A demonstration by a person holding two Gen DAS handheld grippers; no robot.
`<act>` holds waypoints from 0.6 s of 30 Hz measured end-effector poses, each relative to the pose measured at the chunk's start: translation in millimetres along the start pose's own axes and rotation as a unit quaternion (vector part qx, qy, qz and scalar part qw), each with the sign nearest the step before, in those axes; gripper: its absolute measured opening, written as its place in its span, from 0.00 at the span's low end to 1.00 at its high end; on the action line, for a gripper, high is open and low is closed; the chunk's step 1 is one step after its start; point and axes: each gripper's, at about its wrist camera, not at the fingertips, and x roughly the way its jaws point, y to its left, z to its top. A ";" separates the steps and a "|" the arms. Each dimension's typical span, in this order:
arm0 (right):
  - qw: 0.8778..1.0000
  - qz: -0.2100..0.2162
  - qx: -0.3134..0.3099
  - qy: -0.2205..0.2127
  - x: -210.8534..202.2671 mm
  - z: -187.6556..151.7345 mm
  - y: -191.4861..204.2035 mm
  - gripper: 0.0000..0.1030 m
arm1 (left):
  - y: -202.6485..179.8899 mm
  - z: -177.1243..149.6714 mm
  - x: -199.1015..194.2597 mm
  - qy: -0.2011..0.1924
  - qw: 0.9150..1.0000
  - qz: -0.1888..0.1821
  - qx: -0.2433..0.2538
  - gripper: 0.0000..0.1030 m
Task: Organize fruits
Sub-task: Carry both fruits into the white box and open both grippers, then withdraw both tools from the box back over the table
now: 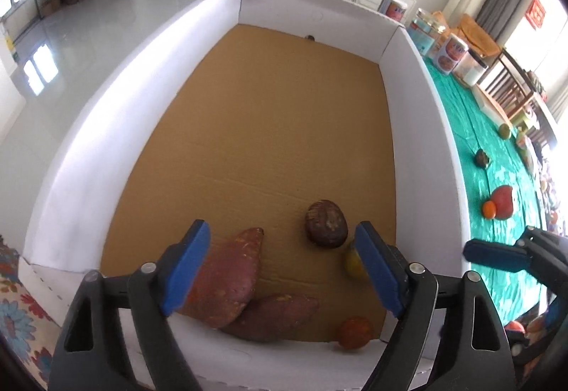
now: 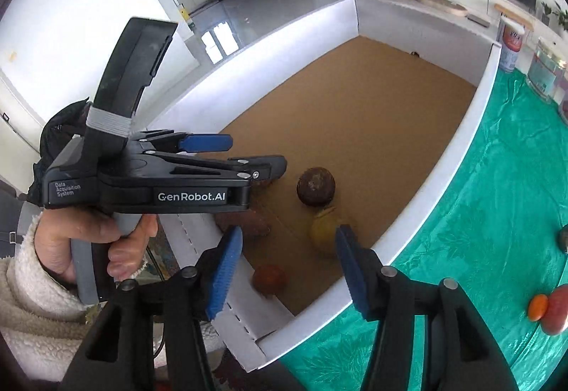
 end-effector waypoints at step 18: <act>0.843 -0.307 0.406 -0.172 -181.0 -216.7 -253.2 0.96 | -255.5 -75.3 -20.0 -0.021 0.952 -0.220 0.213 0.94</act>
